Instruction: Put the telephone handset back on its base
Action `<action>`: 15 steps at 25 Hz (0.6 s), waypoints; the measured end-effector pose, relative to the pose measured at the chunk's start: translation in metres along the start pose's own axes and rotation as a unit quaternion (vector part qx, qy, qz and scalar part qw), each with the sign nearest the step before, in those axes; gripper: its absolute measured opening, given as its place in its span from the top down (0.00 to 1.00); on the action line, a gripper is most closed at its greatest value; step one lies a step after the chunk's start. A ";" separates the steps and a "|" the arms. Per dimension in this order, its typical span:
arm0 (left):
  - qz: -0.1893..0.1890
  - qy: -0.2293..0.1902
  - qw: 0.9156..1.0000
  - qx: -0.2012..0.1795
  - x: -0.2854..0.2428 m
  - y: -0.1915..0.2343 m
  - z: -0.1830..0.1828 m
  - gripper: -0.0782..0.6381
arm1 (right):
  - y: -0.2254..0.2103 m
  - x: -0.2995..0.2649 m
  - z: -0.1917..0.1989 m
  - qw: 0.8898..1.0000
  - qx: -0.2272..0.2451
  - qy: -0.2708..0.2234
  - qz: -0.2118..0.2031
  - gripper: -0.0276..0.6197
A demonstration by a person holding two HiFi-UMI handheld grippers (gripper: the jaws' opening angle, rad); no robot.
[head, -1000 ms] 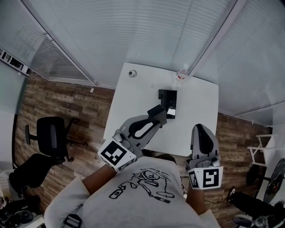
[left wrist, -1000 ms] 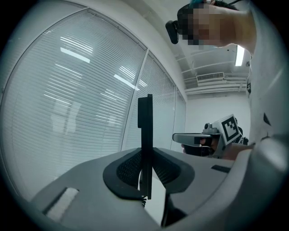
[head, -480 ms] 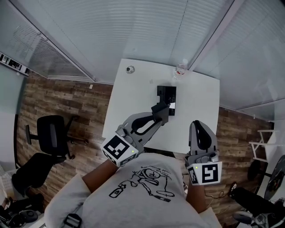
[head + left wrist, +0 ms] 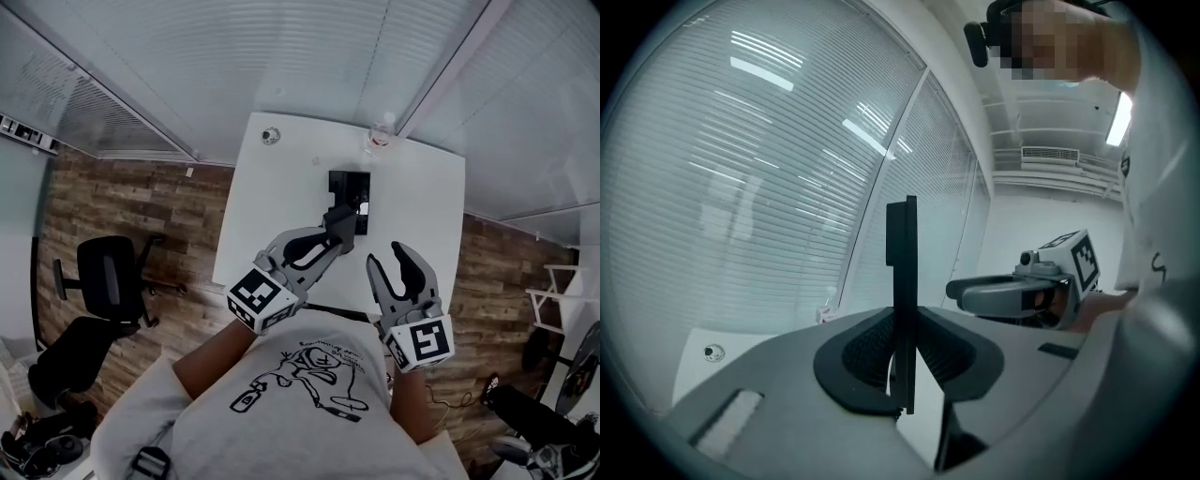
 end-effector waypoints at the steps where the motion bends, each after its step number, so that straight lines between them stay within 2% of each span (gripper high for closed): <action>1: 0.000 0.003 1.000 0.002 -0.002 0.002 0.004 0.80 | 0.003 -0.005 0.009 1.000 -0.005 0.011 -0.012 0.71; 3: 0.001 0.011 1.000 0.004 -0.007 0.008 0.013 0.80 | 0.009 -0.016 0.027 0.999 -0.011 0.032 -0.032 0.64; 7: 0.007 0.030 0.999 0.010 -0.019 0.016 0.030 0.80 | 0.017 -0.039 0.063 0.996 -0.035 0.065 -0.053 0.57; 12: 0.014 0.044 0.999 0.022 -0.029 0.025 0.044 0.80 | 0.029 -0.065 0.103 0.990 -0.054 0.105 -0.074 0.53; 15: 0.018 0.050 0.998 0.027 -0.032 0.027 0.050 0.80 | 0.029 -0.074 0.117 0.989 -0.061 0.115 -0.068 0.53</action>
Point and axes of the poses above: the fingertips, and each gripper's own axes: x backward along the fingers, y to its left, z out of its underside, the point moved 2 cm from there along x, backward along the fingers, and after that the axes turned 4 degrees about x, right-handed, at the moved point
